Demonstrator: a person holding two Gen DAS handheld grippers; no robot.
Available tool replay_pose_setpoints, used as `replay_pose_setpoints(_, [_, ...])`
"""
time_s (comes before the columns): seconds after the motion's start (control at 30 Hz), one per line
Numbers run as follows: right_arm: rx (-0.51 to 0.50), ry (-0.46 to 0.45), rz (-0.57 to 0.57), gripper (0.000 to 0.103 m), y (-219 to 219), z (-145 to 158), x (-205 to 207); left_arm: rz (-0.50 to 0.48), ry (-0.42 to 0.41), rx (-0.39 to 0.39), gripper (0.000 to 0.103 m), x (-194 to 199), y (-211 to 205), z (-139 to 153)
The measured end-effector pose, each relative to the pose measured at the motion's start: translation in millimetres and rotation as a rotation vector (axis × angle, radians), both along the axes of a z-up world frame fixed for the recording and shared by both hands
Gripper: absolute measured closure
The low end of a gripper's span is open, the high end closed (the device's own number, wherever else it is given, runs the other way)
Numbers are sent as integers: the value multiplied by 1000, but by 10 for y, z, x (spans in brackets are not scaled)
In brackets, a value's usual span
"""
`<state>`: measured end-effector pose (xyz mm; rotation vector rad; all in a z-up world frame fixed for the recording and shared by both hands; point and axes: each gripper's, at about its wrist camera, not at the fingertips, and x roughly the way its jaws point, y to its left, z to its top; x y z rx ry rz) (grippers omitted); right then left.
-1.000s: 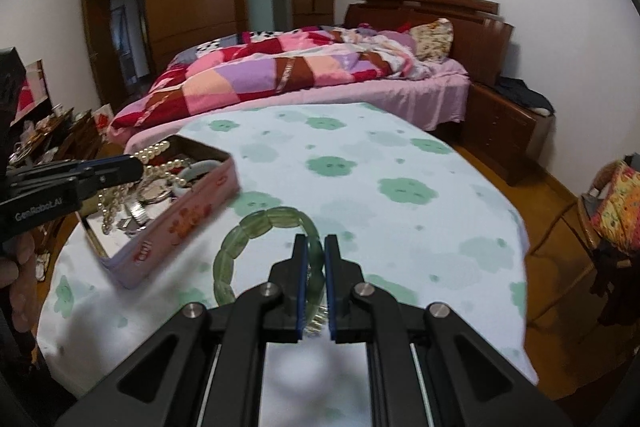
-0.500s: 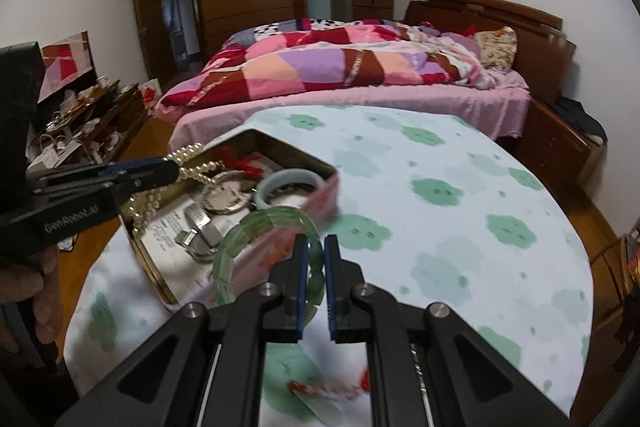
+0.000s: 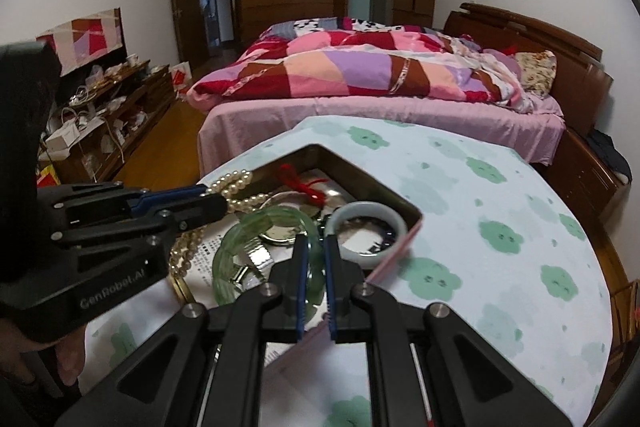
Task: Organize jewelry
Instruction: 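Carry the pearl necklace over the tin with the left tool while the right tool carries the jade bangle, then lower the pearls into the tin and open the left tool while the right tool releases the bangle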
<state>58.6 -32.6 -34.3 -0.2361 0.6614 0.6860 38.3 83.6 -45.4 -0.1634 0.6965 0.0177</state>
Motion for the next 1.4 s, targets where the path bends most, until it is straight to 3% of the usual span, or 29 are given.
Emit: replay_pose_setpoints(1.4, [-79,76,3,93,192,-351,63,4,74,-4,91,115,38,-267])
